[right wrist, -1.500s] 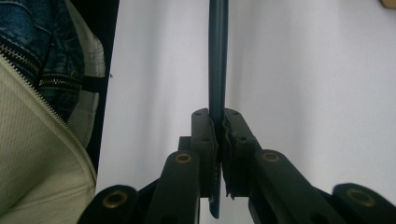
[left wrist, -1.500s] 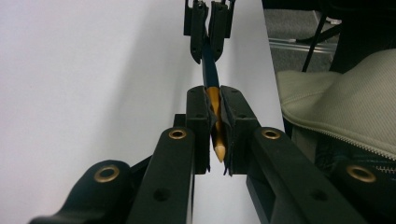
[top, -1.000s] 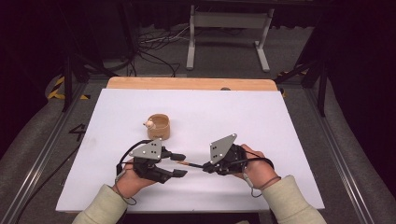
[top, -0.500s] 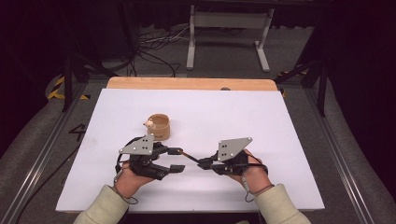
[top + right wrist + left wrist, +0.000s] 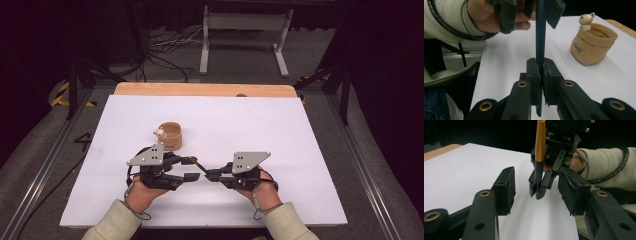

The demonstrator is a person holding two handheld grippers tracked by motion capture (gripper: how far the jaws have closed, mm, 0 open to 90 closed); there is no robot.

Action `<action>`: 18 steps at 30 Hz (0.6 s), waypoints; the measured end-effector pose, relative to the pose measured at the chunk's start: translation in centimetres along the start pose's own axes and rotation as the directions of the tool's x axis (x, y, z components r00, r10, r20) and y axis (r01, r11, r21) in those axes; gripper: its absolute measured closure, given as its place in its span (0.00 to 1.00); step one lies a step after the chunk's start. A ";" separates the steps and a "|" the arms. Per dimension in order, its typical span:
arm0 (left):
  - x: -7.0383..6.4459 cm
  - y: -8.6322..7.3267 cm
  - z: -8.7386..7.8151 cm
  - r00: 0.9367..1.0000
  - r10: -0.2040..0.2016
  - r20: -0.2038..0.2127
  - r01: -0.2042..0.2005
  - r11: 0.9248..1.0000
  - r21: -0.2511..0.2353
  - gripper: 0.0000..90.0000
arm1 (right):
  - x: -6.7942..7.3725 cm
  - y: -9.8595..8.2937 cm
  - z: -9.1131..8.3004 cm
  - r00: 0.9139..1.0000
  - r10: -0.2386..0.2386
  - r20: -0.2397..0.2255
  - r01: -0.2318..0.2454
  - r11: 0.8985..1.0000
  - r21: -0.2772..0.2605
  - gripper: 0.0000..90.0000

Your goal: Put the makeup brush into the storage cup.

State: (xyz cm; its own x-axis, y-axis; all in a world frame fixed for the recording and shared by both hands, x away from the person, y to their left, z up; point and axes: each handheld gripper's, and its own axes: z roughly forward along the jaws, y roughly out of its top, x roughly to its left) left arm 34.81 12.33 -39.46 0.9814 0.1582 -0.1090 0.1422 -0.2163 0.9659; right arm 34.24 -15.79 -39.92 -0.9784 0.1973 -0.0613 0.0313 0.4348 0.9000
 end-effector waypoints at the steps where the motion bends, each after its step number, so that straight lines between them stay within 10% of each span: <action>1: -0.1 0.0 0.1 1.000 -0.001 -0.007 0.001 1.000 -0.004 0.55 | 0.0 -0.1 0.1 1.000 0.004 0.005 -0.004 1.000 -0.009 0.94; 18: -0.3 -0.1 0.3 0.998 -0.025 -0.049 0.022 0.997 -0.070 0.62 | 0.3 -1.2 1.7 0.998 0.066 0.026 -0.062 0.991 -0.120 0.94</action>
State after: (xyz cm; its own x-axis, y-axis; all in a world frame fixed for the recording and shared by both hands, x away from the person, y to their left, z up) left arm 34.58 12.05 -39.55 0.9700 0.2107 -0.1216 0.1540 -0.1451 0.9774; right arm 34.21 -14.80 -41.76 -0.9687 0.2479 -0.0131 0.0672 0.3127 0.9475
